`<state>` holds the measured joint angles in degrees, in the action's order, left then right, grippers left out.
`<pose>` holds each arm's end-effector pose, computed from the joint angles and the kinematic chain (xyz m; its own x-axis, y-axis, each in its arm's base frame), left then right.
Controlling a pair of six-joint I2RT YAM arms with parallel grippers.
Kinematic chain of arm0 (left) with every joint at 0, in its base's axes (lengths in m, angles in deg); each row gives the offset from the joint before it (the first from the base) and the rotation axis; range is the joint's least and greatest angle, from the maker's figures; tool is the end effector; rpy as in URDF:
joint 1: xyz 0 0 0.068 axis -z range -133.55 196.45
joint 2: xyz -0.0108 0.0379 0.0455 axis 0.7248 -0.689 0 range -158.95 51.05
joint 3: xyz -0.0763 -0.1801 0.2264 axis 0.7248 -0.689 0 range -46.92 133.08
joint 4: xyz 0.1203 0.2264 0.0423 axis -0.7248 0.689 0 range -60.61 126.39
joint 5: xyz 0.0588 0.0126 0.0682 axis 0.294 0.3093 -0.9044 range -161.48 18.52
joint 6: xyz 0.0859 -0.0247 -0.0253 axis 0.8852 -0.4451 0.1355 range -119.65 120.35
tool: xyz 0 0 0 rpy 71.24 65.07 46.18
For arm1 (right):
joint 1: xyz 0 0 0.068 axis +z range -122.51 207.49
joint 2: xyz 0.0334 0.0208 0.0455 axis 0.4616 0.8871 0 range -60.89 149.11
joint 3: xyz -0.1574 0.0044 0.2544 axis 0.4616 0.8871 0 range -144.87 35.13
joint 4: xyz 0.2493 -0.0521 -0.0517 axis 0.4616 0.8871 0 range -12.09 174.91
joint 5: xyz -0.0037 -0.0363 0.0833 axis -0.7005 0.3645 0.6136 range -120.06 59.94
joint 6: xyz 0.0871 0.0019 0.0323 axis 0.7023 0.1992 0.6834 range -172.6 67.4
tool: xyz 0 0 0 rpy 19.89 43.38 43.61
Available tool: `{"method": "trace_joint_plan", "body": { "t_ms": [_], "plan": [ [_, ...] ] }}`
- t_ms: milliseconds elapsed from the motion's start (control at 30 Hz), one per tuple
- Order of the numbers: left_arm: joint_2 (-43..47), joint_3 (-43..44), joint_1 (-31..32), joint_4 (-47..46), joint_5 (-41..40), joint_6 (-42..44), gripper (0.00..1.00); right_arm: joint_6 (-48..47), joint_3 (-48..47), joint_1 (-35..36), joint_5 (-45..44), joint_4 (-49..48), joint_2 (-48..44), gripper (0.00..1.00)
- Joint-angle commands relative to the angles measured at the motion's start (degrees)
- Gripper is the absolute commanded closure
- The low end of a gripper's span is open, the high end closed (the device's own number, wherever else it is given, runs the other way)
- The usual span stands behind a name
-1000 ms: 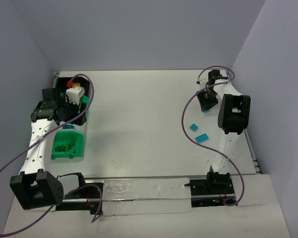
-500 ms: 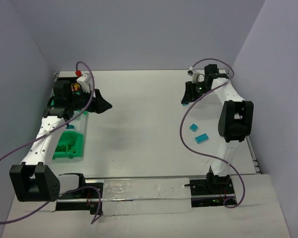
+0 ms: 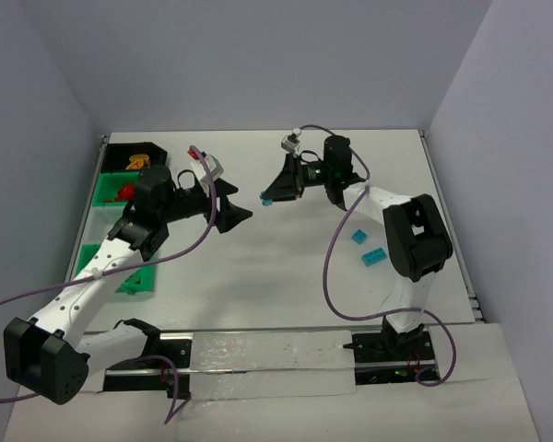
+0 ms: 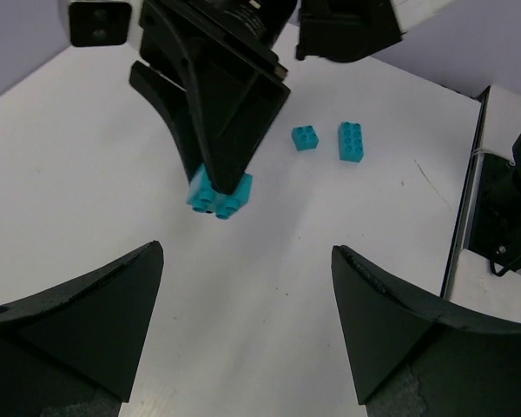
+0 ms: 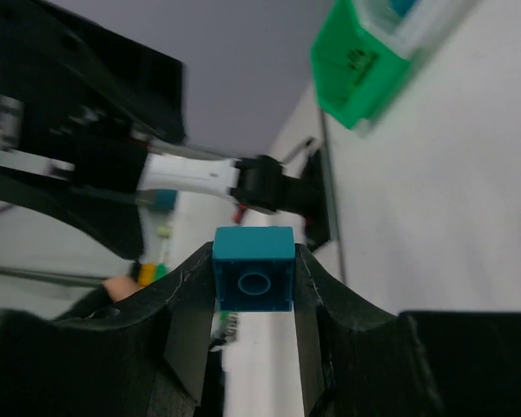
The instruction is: Sort the legos into containers by color
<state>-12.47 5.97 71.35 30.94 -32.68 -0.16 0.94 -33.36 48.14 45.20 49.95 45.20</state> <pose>0.2286 -0.1639 0.3588 -0.1992 0.0848 -0.9763 0.8820 0.4497 -0.1409 0.3683 0.2253 0.2764 -0.8829 -0.1140 -0.4556 -0.4575 -0.0108 0.8892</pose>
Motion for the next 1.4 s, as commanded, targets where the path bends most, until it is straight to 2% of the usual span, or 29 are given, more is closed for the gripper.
{"method": "trace_joint_plan", "body": {
  "t_ms": [0,67,167,467,767,1000,1367],
  "plan": [
    [2.1,-1.95,1.83,-9.1,-0.74,3.69,0.12,57.35,-1.92,0.45,2.36,-69.61,7.21,0.86],
    [2.35,-2.4,2.73,-9.94,-0.8,4.26,0.12,58.27,-2.56,0.98,2.84,-69.53,7.65,0.86],
    [2.34,-3.14,3.66,-11.44,-2.02,5.14,0.12,53.3,-1.17,1.99,2.14,-64.91,6.06,0.87],
    [1.73,-3.67,5.0,-12.63,-4.48,9.65,0.13,54.82,-1.47,4.57,2.78,-66.78,6.06,0.87],
    [0.26,-3.37,6.05,-12.88,-4.17,9.72,0.18,54.09,-0.82,5.86,2.93,-66.43,5.0,0.86],
    [-0.4,-3.49,6.65,-13.53,-4.54,8.05,0.38,54.27,-1.03,6.45,3.06,-66.32,4.8,0.85],
    [-0.75,-4.37,6.74,-13.61,-6.71,4.91,0.83,51.5,-0.33,7.56,3.39,-62.33,3.08,0.82]
  ]
}}
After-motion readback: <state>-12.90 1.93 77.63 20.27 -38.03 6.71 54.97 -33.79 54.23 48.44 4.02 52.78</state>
